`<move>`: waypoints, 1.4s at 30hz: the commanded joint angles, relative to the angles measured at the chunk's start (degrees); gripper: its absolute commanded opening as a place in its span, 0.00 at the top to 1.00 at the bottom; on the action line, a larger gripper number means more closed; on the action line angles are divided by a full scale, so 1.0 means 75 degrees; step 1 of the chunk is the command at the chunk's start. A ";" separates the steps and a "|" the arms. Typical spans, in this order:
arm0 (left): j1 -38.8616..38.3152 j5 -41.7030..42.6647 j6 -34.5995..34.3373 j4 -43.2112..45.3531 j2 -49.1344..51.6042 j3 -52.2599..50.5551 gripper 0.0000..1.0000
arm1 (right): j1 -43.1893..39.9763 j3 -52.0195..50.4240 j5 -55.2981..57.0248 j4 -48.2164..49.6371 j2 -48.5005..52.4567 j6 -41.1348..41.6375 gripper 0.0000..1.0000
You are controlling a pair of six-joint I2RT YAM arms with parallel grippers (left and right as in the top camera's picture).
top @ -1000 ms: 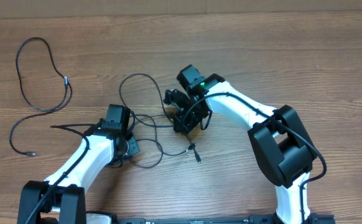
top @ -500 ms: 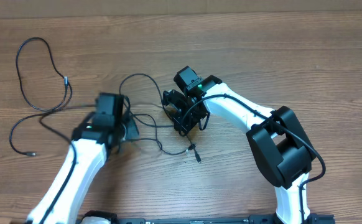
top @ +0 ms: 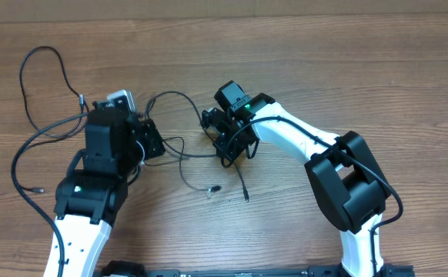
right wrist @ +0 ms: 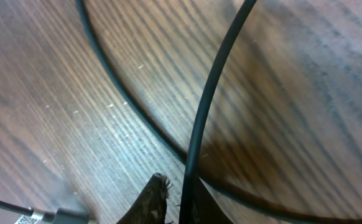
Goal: Untangle cables
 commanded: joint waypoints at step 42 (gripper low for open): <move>0.0268 -0.0035 0.1005 -0.4208 0.4505 0.2020 0.42 | 0.0003 -0.0090 0.0221 0.0122 0.0035 0.0061 0.71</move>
